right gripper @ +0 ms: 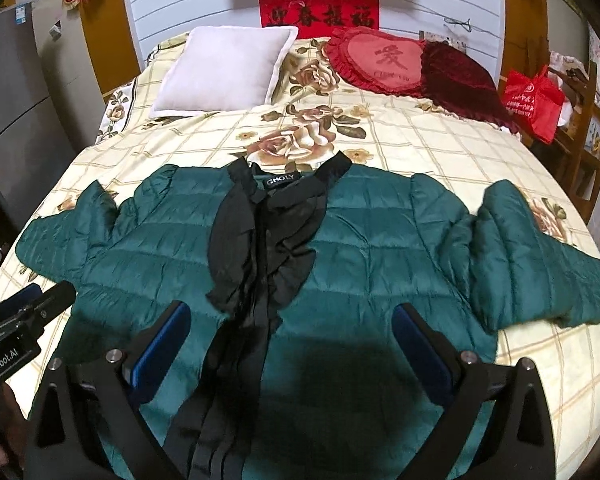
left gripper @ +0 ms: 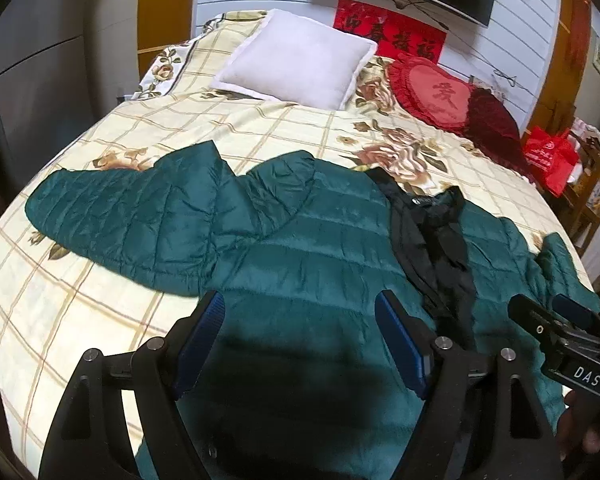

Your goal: Fold large clothes

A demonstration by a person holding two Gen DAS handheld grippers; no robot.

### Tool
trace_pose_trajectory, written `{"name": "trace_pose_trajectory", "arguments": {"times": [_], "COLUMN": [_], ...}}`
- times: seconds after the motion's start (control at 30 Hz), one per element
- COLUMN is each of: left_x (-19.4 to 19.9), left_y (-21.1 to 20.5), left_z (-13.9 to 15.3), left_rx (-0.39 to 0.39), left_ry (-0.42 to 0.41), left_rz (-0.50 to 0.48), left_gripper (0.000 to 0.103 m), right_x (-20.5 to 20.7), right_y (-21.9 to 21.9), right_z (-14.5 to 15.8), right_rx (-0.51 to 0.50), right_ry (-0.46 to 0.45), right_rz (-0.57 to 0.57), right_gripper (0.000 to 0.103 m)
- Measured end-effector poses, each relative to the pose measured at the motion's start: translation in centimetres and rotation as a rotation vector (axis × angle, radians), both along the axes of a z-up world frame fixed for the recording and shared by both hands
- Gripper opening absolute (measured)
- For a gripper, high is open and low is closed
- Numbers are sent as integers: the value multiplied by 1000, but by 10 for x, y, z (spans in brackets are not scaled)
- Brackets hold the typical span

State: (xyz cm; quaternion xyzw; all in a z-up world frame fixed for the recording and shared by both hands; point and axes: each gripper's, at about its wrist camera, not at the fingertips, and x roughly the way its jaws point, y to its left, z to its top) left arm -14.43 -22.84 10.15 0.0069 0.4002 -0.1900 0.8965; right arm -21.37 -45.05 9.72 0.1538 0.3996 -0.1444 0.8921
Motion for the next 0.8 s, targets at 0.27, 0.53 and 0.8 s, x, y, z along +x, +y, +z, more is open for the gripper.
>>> {"name": "trace_pose_trajectory", "arguments": {"times": [0.27,0.53,0.8], "left_x": [20,25,23], "left_y": [-12,-19,-26], "left_z": [-11,-18,-24], "left_rx": [34,48,77], "left_ry": [1,5,-6], "left_rz": [3,-3,-23], "left_gripper": [77,77,77], "right_x": [22,31,32], "right_y": [-2,-1,-2], "right_z": [-10,-19,-25], "right_rx": [3,-5,-9], "right_ry": [4,20,32], "right_rz": [3,3,5], "right_gripper": [102,102,102]}}
